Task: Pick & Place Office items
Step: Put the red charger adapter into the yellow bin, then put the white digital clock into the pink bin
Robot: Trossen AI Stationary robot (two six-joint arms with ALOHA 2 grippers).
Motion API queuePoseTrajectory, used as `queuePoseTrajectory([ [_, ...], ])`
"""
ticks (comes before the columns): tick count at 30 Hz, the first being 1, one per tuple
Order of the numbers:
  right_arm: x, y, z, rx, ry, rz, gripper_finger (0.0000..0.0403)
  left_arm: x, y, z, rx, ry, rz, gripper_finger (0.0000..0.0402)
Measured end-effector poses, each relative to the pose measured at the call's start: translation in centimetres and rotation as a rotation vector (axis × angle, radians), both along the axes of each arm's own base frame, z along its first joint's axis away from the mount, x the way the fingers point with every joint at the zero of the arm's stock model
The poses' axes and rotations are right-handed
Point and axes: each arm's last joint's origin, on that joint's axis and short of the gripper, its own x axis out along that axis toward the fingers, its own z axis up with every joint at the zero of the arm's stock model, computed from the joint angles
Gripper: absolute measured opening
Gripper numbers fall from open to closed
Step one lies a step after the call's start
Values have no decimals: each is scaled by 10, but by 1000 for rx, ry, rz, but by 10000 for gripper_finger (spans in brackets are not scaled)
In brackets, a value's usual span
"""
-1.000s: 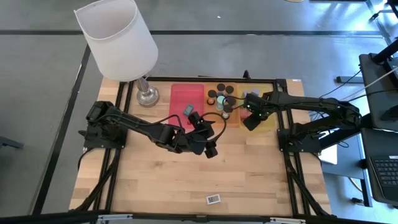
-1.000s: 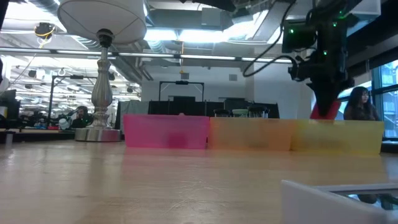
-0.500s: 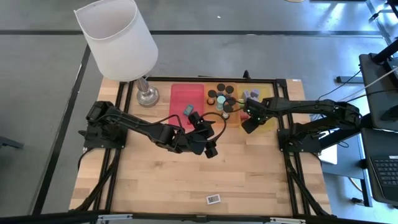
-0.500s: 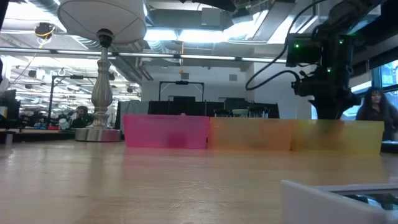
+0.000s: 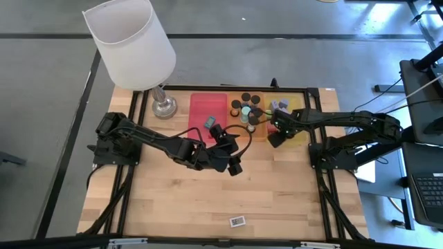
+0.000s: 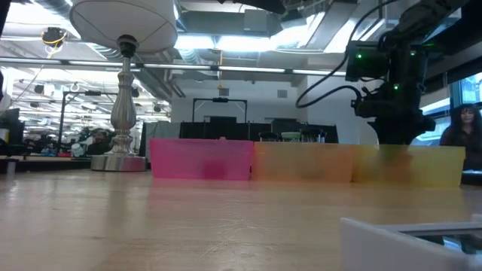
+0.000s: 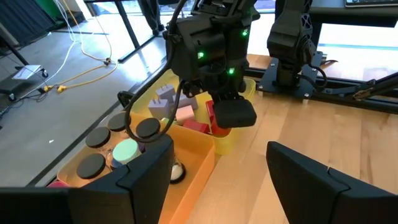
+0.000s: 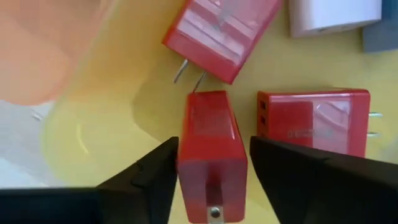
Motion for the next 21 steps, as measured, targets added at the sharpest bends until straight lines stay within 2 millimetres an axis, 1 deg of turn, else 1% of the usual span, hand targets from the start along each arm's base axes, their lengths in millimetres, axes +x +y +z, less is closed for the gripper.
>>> queuePoseTrajectory([
  [3,2,-1,1,-5,-15,0,218,0,0,0,0,0,0,253],
  [5,4,-1,5,-10,-28,5,237,0,0,0,0,0,0,253],
  [9,14,-4,24,-28,-61,33,274,0,0,0,-7,-5,3,253],
  [13,22,-8,54,-76,-70,71,304,0,-1,0,-48,-16,-12,253],
  [16,23,-9,81,-135,-49,92,319,1,-5,-2,-109,1,-111,253],
  [21,12,1,127,-241,-86,125,330,-1,-18,-6,-300,48,-295,253],
])
